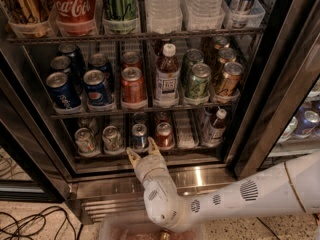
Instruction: Pick redbull can from bottom shelf of fridge
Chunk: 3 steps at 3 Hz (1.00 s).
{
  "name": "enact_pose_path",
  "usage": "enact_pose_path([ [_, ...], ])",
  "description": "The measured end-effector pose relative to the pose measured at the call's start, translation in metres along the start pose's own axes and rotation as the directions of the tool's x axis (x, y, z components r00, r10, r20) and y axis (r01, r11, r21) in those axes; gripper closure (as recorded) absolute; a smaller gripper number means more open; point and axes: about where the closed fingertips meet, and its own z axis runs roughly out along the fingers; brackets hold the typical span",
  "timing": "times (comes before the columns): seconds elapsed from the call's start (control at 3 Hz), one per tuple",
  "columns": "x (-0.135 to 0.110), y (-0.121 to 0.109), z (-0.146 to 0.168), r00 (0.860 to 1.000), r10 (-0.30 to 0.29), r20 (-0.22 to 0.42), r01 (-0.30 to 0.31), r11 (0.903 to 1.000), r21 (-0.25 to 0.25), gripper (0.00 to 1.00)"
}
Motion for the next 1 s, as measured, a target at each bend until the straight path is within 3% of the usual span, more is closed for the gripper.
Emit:
enact_pose_path([
  [0.67,0.005,0.003,0.008,1.0,-0.007,-0.013,0.007,1.0,0.002,0.41],
  [1.0,0.0,0.017,0.042,1.0,-0.006,-0.025,0.006,1.0,-0.004,0.44],
])
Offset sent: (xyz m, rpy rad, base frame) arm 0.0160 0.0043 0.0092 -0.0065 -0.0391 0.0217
